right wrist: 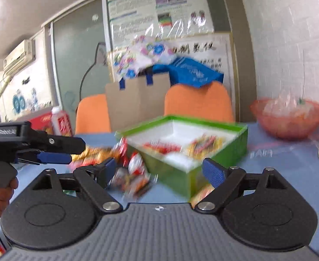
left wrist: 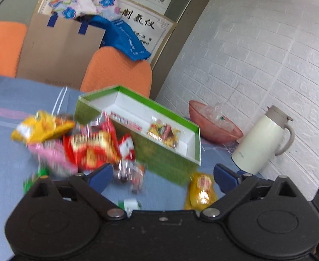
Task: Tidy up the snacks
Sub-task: 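Place the red chip packet into the green box and release, then grasp the orange snack packet with the left tool, then drop the orange packet into the green box and open the left tool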
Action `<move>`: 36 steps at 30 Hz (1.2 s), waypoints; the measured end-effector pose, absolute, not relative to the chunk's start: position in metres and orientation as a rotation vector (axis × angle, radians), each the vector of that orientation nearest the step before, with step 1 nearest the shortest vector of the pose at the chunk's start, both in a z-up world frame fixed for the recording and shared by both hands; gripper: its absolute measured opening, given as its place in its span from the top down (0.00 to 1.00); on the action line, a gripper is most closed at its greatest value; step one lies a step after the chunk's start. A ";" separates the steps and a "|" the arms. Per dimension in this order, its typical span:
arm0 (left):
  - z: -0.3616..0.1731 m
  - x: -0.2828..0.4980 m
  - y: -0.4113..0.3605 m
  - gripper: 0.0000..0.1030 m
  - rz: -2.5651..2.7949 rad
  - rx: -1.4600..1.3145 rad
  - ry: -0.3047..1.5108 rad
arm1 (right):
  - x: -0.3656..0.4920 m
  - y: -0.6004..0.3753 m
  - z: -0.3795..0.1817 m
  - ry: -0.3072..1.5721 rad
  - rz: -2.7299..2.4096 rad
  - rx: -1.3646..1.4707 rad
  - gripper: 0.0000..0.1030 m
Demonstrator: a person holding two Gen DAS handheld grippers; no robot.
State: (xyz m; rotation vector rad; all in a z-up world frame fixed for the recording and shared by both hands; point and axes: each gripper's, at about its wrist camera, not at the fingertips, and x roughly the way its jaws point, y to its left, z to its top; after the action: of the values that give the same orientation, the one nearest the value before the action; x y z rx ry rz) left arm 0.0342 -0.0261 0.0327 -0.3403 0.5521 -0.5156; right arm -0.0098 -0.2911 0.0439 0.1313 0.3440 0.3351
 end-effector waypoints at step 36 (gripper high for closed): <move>-0.023 0.038 -0.047 0.40 -0.669 -0.483 0.728 | -0.019 -0.258 0.002 0.543 0.449 0.024 0.45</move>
State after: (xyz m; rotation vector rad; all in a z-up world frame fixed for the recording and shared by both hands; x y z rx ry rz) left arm 0.0383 -0.0466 -0.0232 -0.4835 0.7280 -0.6694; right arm -0.0192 -0.2579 0.0022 0.0239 0.5426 0.4487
